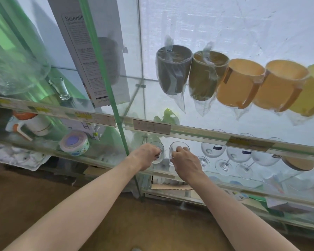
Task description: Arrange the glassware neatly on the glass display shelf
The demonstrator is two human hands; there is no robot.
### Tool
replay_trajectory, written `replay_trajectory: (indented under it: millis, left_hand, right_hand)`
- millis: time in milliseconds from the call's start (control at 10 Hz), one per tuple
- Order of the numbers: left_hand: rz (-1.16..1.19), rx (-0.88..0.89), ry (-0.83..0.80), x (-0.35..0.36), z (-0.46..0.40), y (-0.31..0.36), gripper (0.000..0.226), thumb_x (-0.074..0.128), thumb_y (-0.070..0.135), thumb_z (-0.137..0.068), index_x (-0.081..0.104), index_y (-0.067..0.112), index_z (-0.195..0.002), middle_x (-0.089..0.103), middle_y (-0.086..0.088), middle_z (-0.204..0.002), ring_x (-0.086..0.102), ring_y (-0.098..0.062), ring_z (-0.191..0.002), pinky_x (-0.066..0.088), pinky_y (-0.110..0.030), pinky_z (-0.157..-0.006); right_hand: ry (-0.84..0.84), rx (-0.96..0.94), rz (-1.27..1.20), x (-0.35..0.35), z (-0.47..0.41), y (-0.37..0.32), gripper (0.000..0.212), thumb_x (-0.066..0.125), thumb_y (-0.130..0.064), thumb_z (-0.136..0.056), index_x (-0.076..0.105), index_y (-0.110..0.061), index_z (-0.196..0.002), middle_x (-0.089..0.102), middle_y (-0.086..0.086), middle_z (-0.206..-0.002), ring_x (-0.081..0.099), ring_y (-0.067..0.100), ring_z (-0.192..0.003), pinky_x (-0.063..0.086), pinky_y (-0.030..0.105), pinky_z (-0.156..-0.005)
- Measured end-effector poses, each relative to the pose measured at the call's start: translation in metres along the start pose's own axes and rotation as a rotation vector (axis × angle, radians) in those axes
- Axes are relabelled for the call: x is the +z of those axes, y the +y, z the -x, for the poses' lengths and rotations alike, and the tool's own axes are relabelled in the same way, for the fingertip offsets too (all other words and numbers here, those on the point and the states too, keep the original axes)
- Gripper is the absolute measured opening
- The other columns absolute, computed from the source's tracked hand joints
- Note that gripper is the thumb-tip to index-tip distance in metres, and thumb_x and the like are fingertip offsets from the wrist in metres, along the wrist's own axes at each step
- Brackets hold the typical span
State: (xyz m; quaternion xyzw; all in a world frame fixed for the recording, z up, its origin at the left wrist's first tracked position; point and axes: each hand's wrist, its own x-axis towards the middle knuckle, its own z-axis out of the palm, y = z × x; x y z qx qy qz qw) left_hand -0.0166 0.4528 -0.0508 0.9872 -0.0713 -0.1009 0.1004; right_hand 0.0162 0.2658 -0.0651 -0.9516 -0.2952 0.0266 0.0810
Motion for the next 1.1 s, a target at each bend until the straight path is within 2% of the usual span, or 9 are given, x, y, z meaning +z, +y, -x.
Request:
replay_trajectory:
  millis: [500, 800, 900, 1000, 1100]
  left_hand:
    - [-0.018, 0.009, 0.002, -0.003, -0.002, 0.000, 0.020, 0.053, -0.008, -0.097, 0.062, 0.010, -0.092, 0.065, -0.007, -0.103, 0.060, -0.024, -0.098, 0.051, -0.037, -0.090]
    - [-0.010, 0.013, -0.021, -0.003, -0.001, 0.001, 0.010, 0.054, 0.004, -0.101, 0.062, 0.010, -0.099, 0.064, -0.006, -0.107, 0.058, -0.025, -0.106, 0.048, -0.038, -0.095]
    - [0.031, 0.023, 0.028, -0.001, 0.001, -0.001, 0.019, 0.059, 0.015, -0.102, 0.059, 0.013, -0.120, 0.062, -0.004, -0.121, 0.053, -0.023, -0.118, 0.045, -0.035, -0.104]
    - [0.098, 0.029, 0.105, -0.002, 0.008, 0.002, 0.034, 0.062, 0.018, -0.101, 0.055, 0.016, -0.134, 0.058, -0.002, -0.131, 0.047, -0.020, -0.126, 0.040, -0.032, -0.110]
    - [0.151, -0.005, 0.188, -0.001, 0.014, 0.006, 0.035, 0.064, 0.021, -0.099, 0.055, 0.018, -0.133, 0.058, -0.002, -0.131, 0.047, -0.021, -0.127, 0.041, -0.035, -0.110]
  right_hand:
    - [0.005, 0.004, 0.018, -0.002, 0.001, 0.000, 0.022, 0.059, -0.028, -0.103, 0.069, -0.008, -0.102, 0.064, 0.002, -0.101, 0.057, 0.027, -0.103, 0.047, 0.036, -0.063]
    - [0.015, 0.006, -0.006, 0.000, 0.001, 0.002, 0.024, 0.062, -0.031, -0.101, 0.071, -0.009, -0.106, 0.065, 0.002, -0.102, 0.058, 0.026, -0.104, 0.047, 0.034, -0.064]
    - [0.027, 0.016, -0.056, 0.001, 0.004, 0.003, 0.027, 0.064, -0.034, -0.099, 0.065, -0.011, -0.114, 0.062, 0.003, -0.110, 0.054, 0.025, -0.110, 0.056, 0.037, -0.074]
    - [0.084, -0.006, -0.100, -0.005, 0.013, 0.006, 0.034, 0.070, -0.033, -0.096, 0.060, -0.013, -0.123, 0.058, 0.003, -0.118, 0.052, 0.025, -0.112, 0.057, 0.036, -0.078]
    - [0.156, -0.048, -0.135, -0.008, 0.023, 0.007, 0.040, 0.072, -0.030, -0.095, 0.058, -0.014, -0.129, 0.055, 0.004, -0.124, 0.051, 0.025, -0.114, 0.058, 0.036, -0.086]
